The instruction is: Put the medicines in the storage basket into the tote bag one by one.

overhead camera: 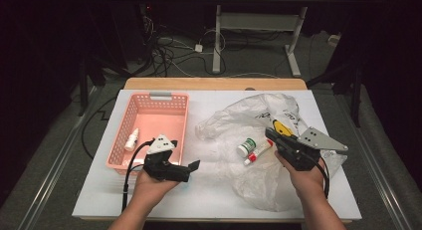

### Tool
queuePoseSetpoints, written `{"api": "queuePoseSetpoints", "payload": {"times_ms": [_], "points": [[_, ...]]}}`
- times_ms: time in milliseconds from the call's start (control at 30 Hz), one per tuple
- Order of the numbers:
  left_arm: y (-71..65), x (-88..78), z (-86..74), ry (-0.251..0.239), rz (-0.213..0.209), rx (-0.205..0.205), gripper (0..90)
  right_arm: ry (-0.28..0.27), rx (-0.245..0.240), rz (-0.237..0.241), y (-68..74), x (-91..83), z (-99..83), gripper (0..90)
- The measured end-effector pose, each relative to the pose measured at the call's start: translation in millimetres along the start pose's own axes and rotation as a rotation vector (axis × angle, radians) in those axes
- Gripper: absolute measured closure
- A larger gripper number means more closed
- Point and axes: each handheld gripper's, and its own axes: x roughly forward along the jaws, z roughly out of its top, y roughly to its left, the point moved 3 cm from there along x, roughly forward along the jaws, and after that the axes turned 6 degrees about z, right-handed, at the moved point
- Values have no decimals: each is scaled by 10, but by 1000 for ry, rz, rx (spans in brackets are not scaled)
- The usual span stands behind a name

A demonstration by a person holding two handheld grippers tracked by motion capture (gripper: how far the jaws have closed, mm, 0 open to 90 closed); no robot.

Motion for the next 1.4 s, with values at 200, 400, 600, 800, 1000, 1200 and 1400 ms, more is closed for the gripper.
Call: {"api": "queuePoseSetpoints", "payload": {"times_ms": [200,400,600,800,1000,1200,1400], "points": [[262,-149,-43,2,75,-24,0,-4,4,-4,-18,-6,-4,900],[497,-263,-105,11,123,-64,0,-1,3,-5,-24,-3,-11,900],[695,-388,-156,8,165,-95,0,-2,5,-6,-21,-5,-7,900],[851,-481,-217,9,177,-113,0,2,0,-5,-22,-2,-11,900],[959,-521,-266,12,195,-137,0,0,4,-7,-22,-5,-9,900],[1012,-530,-291,15,192,-158,0,0,2,-7,-22,-3,-8,900],[1035,-534,-279,12,183,-169,39,-3,5,-5,-25,-8,-6,900]]}}
